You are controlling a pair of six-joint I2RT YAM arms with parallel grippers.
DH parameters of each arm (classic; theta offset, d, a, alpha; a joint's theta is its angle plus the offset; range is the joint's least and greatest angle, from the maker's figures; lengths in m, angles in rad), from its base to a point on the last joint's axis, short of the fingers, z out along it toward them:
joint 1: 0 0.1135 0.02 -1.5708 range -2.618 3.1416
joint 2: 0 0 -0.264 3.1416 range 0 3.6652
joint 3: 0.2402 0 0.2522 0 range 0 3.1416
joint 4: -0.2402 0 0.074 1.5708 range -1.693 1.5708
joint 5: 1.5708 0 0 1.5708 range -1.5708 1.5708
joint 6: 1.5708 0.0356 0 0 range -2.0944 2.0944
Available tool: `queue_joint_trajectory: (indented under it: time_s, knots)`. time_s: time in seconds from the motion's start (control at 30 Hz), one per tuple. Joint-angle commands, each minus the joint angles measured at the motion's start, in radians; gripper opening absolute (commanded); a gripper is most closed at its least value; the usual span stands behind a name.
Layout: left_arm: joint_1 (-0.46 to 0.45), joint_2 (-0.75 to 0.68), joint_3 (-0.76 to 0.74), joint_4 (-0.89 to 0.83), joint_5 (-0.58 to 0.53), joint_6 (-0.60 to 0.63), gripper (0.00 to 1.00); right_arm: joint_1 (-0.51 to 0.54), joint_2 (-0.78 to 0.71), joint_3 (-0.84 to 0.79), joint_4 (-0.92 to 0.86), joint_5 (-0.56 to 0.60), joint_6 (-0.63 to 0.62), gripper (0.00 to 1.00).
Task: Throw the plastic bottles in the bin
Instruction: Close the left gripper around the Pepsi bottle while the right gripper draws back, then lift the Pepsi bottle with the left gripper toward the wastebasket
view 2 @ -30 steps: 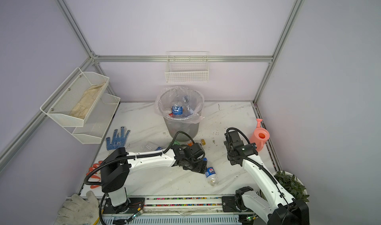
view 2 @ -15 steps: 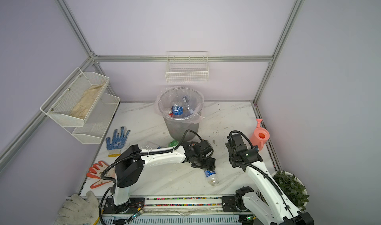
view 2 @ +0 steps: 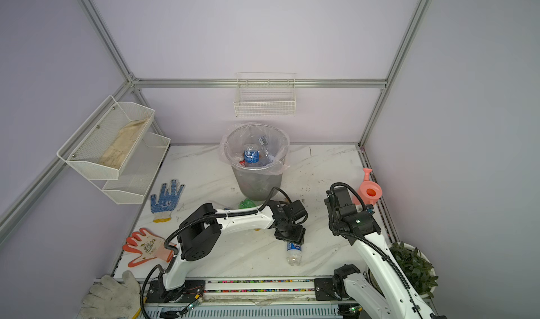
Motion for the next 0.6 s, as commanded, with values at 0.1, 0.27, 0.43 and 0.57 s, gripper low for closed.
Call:
queue_joint_trajectory:
  time_s: [0.1, 0.27, 0.43, 0.57]
  knots:
    - [0.007, 0.022, 0.057, -0.034, -0.019, 0.040, 0.50, -0.005, -0.008, 0.006, -0.071, 0.023, 0.054, 0.84]
    - [0.009, -0.031, 0.024, -0.035, -0.083, 0.046, 0.38, -0.005, -0.028, -0.005, -0.071, 0.030, 0.041, 0.84]
    - [0.011, -0.055, 0.012, -0.030, -0.109, 0.043, 0.32, -0.005, -0.053, -0.043, -0.055, 0.040, 0.026, 0.84]
    - [0.012, -0.074, 0.009, -0.025, -0.124, 0.048, 0.29, -0.005, -0.031, -0.038, -0.052, 0.041, 0.009, 0.85]
